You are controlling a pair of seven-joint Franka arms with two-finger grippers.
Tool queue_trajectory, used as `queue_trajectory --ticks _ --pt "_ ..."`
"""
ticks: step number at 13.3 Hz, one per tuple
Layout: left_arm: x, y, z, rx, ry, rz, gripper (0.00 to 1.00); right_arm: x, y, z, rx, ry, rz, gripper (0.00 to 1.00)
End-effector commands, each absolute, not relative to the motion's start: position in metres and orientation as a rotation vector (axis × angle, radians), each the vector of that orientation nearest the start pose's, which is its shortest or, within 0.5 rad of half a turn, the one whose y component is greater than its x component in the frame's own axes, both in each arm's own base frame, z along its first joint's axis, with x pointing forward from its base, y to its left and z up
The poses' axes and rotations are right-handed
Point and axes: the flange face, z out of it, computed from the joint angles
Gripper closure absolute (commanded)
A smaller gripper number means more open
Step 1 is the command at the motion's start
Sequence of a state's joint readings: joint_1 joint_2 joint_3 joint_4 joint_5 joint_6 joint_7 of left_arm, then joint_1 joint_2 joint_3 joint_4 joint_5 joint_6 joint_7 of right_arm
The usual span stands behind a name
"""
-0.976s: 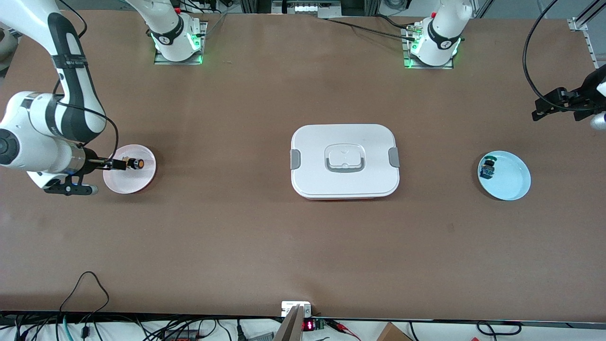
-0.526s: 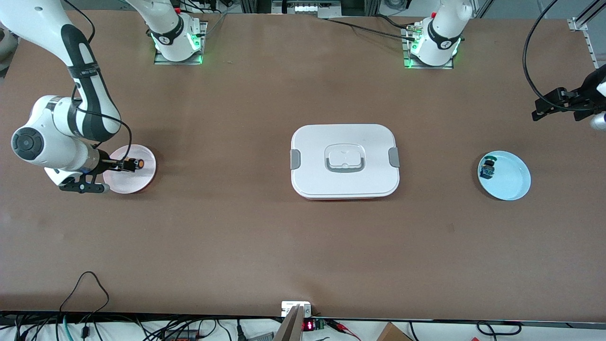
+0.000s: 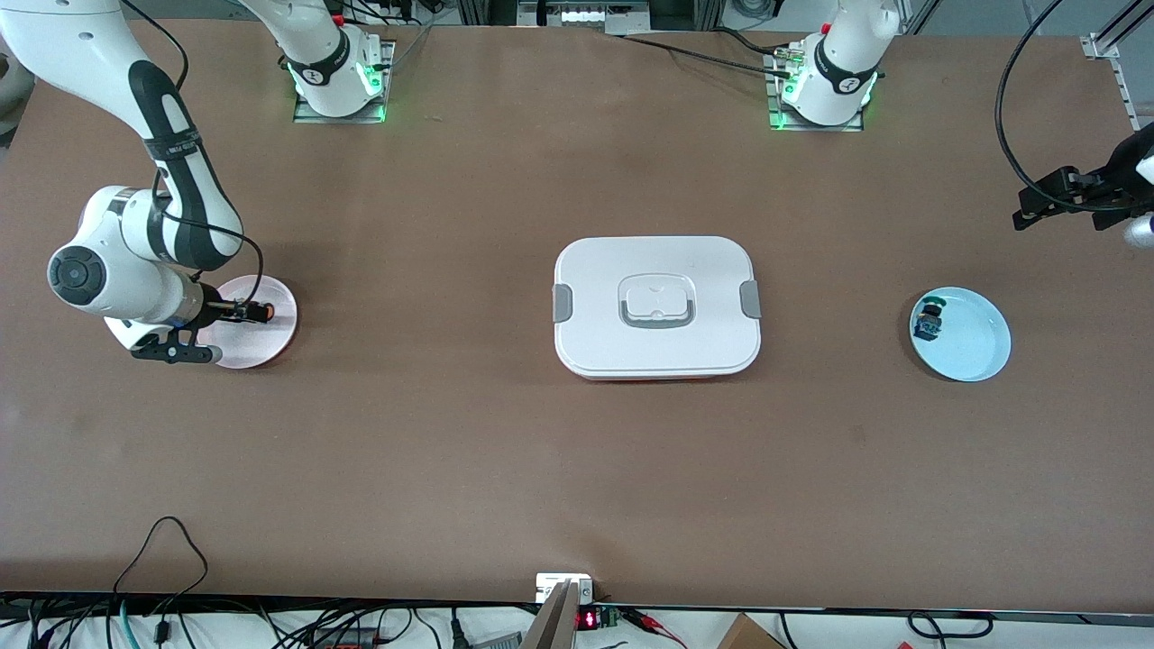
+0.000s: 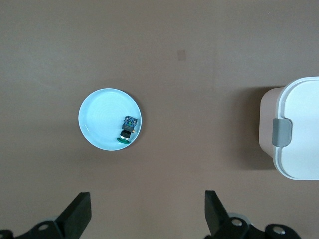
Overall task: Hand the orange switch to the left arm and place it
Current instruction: 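Lower the right gripper over the orange switch and close on it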
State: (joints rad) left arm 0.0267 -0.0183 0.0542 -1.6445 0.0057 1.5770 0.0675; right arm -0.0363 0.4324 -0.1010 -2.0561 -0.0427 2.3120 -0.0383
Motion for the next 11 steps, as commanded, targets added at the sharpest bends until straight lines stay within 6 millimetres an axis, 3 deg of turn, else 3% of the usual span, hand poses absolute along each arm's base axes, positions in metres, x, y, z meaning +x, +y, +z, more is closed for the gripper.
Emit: queue_trajectory --ticks 1,11 --pt "0.545 0.046 0.601 -3.126 0.006 0.079 0.0 0.563 -0.083 0.207 -3.179 0.119 0.273 0.0" --pt "0.545 0.046 0.601 -3.126 0.006 0.081 0.0 0.552 -0.088 0.185 -3.179 0.142 0.266 0.0"
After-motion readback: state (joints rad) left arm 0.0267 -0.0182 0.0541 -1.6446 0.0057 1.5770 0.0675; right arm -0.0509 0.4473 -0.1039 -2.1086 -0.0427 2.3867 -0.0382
